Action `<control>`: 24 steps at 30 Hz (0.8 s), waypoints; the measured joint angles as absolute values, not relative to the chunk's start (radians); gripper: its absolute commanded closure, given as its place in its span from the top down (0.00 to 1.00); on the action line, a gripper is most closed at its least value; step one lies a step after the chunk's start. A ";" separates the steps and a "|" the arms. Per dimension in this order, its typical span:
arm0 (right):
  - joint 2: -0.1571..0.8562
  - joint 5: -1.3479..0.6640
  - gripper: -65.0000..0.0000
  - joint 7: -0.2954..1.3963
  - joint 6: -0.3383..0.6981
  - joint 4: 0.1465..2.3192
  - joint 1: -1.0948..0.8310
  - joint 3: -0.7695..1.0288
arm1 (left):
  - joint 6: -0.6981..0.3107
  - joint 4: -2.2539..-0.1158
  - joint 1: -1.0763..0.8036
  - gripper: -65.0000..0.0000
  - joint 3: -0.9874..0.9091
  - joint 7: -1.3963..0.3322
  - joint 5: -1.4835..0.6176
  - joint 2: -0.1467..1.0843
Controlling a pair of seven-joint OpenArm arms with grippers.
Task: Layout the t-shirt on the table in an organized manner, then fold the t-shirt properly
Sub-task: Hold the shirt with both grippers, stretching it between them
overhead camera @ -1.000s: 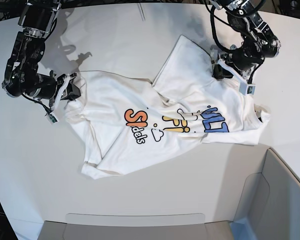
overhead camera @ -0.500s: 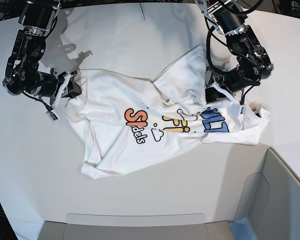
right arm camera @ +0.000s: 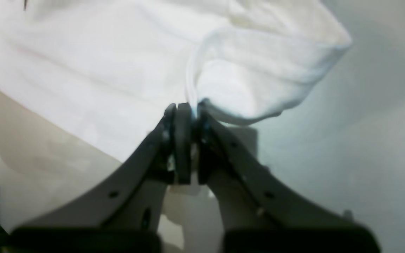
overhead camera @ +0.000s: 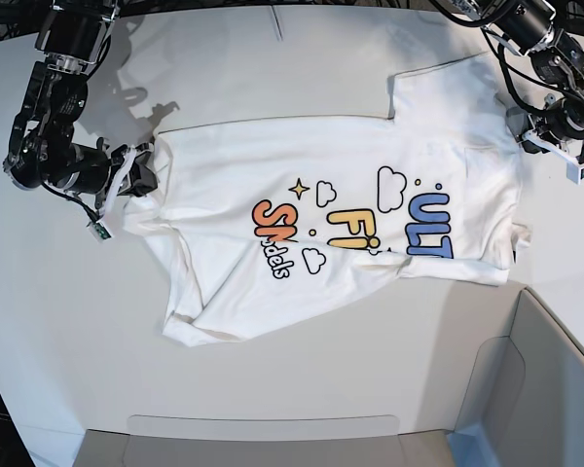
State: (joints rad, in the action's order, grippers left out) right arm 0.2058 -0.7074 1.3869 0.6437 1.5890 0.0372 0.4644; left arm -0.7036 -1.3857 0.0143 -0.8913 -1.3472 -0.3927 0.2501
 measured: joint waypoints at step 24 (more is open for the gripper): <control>0.173 -0.707 0.00 1.388 0.644 1.589 0.047 0.464 | -0.703 -1.460 -0.030 0.30 -0.962 -1.362 -0.389 0.247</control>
